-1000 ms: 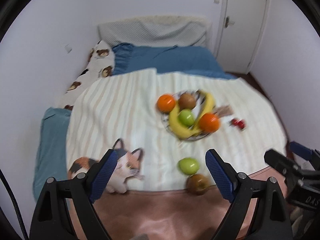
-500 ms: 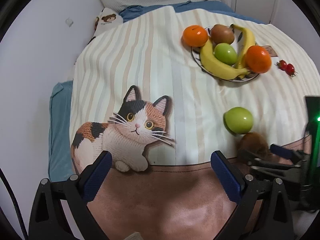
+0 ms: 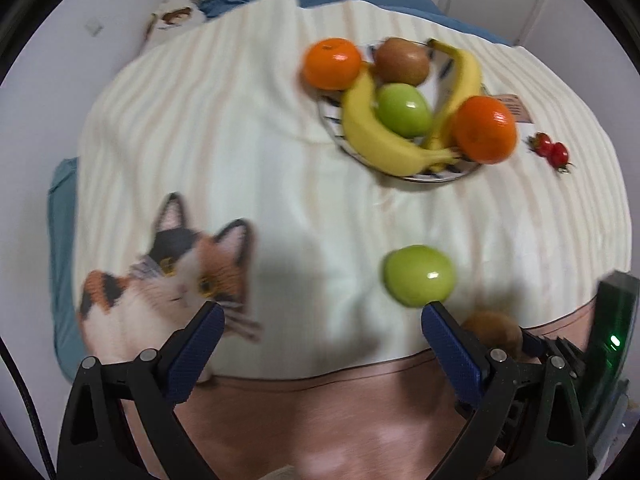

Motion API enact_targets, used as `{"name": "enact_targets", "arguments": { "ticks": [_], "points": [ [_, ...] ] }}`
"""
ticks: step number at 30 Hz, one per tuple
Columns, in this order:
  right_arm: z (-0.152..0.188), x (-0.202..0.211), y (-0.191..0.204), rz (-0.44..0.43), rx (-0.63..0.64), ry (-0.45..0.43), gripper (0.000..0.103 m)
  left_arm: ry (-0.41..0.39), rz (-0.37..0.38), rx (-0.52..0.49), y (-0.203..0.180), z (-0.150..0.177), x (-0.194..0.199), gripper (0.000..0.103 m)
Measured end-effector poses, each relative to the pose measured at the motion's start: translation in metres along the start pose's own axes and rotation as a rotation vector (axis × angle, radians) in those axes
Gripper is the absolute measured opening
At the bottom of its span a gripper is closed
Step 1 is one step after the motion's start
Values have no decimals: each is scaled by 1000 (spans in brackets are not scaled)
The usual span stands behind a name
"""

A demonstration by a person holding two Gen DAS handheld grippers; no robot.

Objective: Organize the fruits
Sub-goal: 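Grasp the green apple with the left tool while the right tool grasps the brown fruit, then carry the green apple and brown fruit to the plate and lower them on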

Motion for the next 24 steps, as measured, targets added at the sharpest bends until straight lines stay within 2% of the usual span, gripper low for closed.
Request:
{"name": "enact_targets", "arguments": {
  "ticks": [7, 10, 11, 12, 13, 19, 24],
  "points": [
    [3, 28, -61, 55, -52, -32, 69, 126, 109, -50, -42, -18, -52, 101],
    [-2, 36, -73, 77, -63, -41, 69, 178, 118, -110, -59, -21, -79, 99],
    [-3, 36, -78, 77, -74, -38, 69, 189, 116, -127, -62, -20, -85, 90],
    [-8, 35, -81, 75, -80, -36, 69, 204, 105, -149, -64, -18, -93, 68],
    [-14, 36, -83, 72, -86, -32, 69, 219, 81, -165, -64, -17, -101, 62],
    [-13, 36, -87, 77, -84, -25, 69, 166, 63, -194, -63, -11, -94, 62],
    [-15, 33, -80, 36, -67, -3, 69, 138, 46, -158, -40, 18, -61, 62]
  ]
}}
Point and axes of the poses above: each gripper's, at about its wrist camera, not at the fingertips, and x roughly against the way its jaws point, y to its left, z to its underside, the point moved 6 cm from there along -x, roughly the way its jaws point, and after that the axes turned 11 degrees about z, right-handed, at the moved point
